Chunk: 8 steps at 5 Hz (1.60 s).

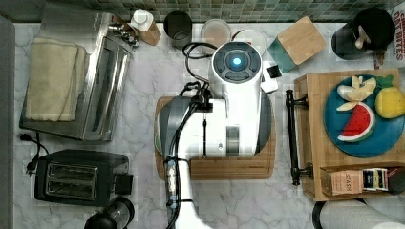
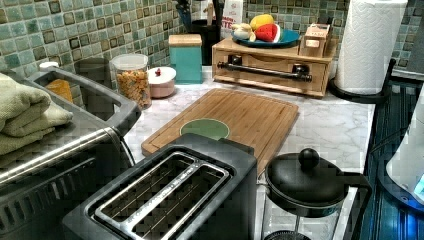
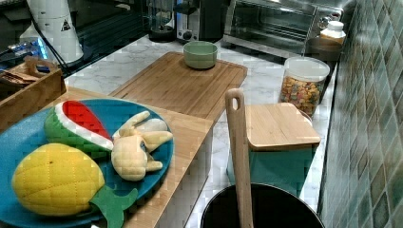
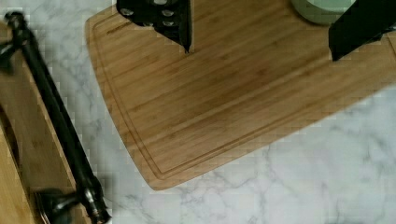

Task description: Open the drawer.

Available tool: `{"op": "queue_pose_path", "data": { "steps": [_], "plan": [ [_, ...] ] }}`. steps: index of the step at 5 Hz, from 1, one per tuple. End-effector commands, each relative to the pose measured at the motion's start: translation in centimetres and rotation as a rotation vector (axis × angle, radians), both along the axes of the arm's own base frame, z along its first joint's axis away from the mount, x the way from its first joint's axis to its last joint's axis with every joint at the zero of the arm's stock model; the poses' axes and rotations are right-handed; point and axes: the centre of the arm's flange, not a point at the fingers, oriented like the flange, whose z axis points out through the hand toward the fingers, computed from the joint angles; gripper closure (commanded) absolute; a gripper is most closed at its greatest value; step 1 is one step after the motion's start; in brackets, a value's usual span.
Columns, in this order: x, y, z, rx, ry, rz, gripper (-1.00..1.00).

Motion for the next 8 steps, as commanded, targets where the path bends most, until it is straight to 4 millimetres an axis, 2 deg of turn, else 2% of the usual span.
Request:
{"op": "queue_pose_path", "data": {
  "steps": [1, 2, 3, 4, 7, 8],
  "plan": [
    [-4.3, -12.8, -2.2, -0.001, -0.001, 0.260, -1.00],
    [-5.3, -15.4, -3.6, -0.012, 0.011, 0.352, -1.00],
    [-6.2, -16.3, -5.7, -0.049, -0.060, 0.399, -1.00],
    [-6.3, -16.2, -7.2, -0.054, -0.063, 0.414, -1.00],
    [-7.4, -14.2, -8.7, -0.060, -0.102, 0.368, -1.00],
    [-6.9, -15.2, -10.5, -0.108, -0.076, 0.375, -1.00]
  ]
}}
